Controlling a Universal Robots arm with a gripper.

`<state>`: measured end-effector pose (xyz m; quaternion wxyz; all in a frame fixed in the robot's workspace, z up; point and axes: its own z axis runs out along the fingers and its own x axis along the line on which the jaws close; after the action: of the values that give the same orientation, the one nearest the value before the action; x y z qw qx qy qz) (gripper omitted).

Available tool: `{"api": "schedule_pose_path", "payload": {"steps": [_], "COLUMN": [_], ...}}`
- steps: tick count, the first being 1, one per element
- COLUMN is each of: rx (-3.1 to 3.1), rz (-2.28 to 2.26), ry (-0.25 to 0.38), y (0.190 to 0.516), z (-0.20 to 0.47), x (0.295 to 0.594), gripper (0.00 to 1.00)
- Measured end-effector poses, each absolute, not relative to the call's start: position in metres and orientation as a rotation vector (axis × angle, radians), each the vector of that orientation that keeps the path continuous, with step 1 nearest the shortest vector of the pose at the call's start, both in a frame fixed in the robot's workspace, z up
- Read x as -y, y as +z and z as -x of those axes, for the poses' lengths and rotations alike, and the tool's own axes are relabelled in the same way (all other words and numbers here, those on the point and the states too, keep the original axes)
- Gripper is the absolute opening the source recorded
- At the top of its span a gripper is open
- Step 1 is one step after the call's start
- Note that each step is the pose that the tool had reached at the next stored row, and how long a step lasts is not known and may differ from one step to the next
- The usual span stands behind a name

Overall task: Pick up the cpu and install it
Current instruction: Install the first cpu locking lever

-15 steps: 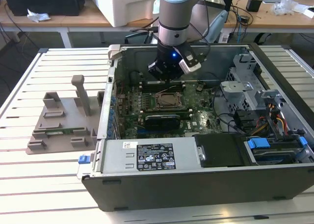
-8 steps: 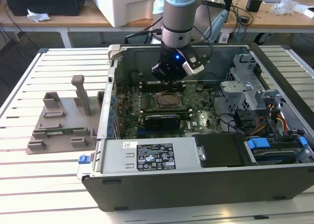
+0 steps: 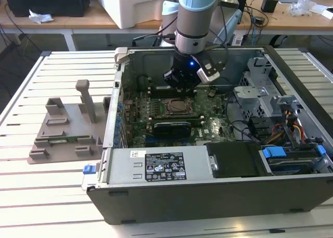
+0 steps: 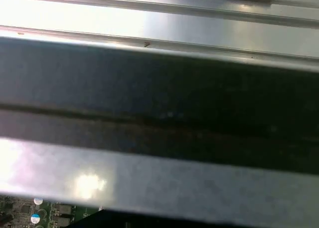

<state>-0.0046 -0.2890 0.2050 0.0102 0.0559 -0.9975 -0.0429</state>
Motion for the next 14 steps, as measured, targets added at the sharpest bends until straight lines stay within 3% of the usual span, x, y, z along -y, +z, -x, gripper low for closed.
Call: {"api": "schedule_pose_path", "payload": {"steps": [14], "rx": [3.114], "rz": [-0.174], "ry": [-0.122], "y": [0.2016], "z": [0.0033], "x": [0.2902], "gripper": [0.11]}}
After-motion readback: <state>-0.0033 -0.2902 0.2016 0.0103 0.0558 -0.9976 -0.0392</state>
